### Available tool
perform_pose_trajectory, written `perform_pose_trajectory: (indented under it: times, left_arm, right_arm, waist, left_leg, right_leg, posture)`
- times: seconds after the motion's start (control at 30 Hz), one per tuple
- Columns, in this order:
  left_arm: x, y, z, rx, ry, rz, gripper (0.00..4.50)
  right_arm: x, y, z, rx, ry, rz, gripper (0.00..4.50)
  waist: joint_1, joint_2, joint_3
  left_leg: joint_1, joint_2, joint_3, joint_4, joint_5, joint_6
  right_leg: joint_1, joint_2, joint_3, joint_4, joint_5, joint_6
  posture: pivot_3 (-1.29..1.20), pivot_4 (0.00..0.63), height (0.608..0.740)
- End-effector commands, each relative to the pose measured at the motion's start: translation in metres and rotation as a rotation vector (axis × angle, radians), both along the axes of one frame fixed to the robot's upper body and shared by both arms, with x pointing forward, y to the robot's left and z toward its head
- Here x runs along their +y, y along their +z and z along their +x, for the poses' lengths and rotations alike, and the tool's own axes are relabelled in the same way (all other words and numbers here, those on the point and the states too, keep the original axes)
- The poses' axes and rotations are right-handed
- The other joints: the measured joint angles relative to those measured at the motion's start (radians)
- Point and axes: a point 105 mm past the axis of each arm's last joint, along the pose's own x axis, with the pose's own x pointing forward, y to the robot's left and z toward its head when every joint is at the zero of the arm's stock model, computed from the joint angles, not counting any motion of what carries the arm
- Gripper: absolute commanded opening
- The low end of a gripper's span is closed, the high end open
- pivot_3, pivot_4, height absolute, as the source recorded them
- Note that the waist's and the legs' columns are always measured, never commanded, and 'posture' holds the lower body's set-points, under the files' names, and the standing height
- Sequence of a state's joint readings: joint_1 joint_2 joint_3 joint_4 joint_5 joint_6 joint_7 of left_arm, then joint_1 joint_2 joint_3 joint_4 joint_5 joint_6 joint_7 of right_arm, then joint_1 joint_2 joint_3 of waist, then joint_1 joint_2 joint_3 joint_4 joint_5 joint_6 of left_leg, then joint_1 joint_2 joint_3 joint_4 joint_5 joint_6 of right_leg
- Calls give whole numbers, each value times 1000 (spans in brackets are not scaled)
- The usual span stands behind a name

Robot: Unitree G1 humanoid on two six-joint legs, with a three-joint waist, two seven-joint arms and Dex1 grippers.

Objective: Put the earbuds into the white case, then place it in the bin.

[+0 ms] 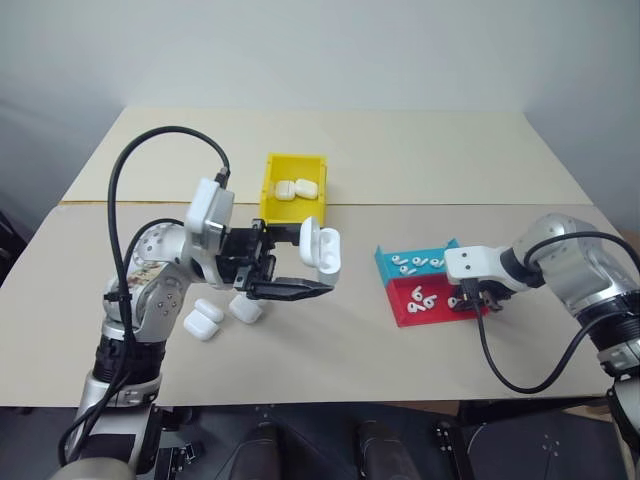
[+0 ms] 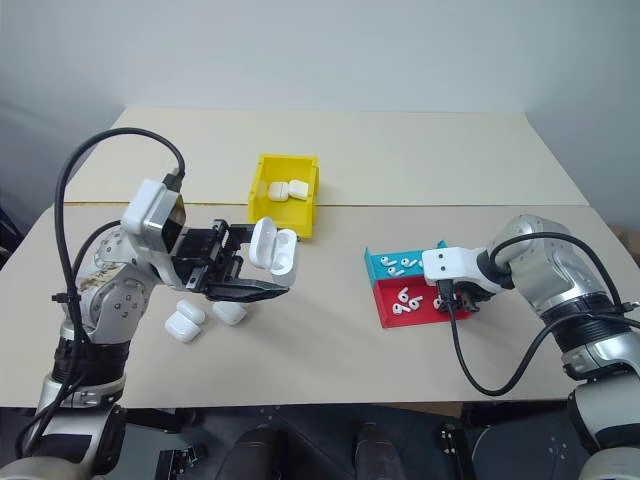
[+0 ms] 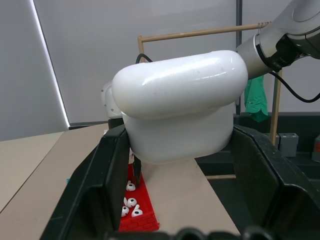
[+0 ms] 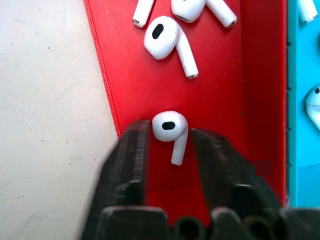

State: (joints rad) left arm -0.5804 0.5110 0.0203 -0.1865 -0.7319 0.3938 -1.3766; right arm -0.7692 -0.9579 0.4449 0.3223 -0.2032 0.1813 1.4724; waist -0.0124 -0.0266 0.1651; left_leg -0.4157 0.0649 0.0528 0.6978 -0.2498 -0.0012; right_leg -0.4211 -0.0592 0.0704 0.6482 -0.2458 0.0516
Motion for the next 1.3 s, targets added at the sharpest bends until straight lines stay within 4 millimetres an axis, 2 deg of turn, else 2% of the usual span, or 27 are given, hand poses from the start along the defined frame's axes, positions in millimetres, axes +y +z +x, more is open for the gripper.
perform_pose_trajectory:
  times: [0.03, 0.23, 0.33, 0.43, 0.53, 0.63, 0.8, 1.03, 1.3]
  left_arm:
    - [0, 7, -7, -35, -13, -6, 2764]
    - [-1, 6, -5, -24, -15, -4, 2764]
    - [-3, 6, -4, -13, -20, -3, 2764]
    - [-4, 10, 0, 2, -20, -10, 2764]
    - [-4, 14, 3, 12, -20, -14, 2764]
    - [-8, 19, 7, 1, -31, -33, 2764]
    - [-20, 25, 15, -25, -68, -34, 2764]
    - [-27, 24, 20, -31, -100, -10, 2764]
    - [-33, 27, 20, -39, -122, 0, 2764]
  right_arm:
    - [-1, 0, -2, -1, 2, 9, 660]
    - [2, 10, -2, -39, -24, 71, 659]
    - [14, 37, -5, -82, -49, 205, 659]
    - [41, 89, -17, -163, -44, 511, 659]
    - [61, 127, -33, -299, 25, 791, 659]
    - [72, 155, -47, -409, 20, 1041, 659]
    - [97, 181, -69, -474, 37, 1340, 659]
    - [130, 193, -88, -436, 94, 1471, 659]
    - [145, 180, -93, -370, 106, 1448, 659]
  waist:
    - [0, 0, 0]
    - [0, 0, 0]
    - [0, 0, 0]
    - [0, 0, 0]
    - [1, 0, 0]
    - [7, 0, 0]
    - [12, 0, 0]
    - [1, 0, 0]
    - [1, 0, 0]
  left_leg:
    - [0, 0, 0, 0, 0, 0]
    - [0, 0, 0, 0, 0, 0]
    - [0, 0, 0, 0, 0, 0]
    - [0, 0, 0, -1, 0, 0]
    - [0, 0, -1, -1, 0, 0]
    - [0, 0, -2, -2, 0, 0]
    - [0, 0, -2, -2, 0, 0]
    - [0, 0, -1, -2, 0, 0]
    - [0, 0, -2, -3, 0, 0]
  right_leg:
    - [0, 0, 0, 0, 0, 0]
    - [0, 0, 0, 0, 0, 0]
    - [0, 0, 0, 0, 0, 0]
    - [-1, 0, 0, 0, 0, 0]
    - [0, 0, 0, 0, 0, 0]
    - [1, 0, -1, -1, 0, 0]
    - [0, 0, -1, 0, 0, 0]
    - [0, 0, -1, 0, 0, 0]
    - [0, 0, -1, 0, 0, 0]
  posture:
    - [0, 150, 740]
    - [0, 150, 740]
    - [0, 150, 740]
    - [0, 150, 740]
    - [0, 150, 740]
    - [0, 150, 740]
    - [0, 150, 740]
    - [0, 150, 740]
    - [0, 150, 740]
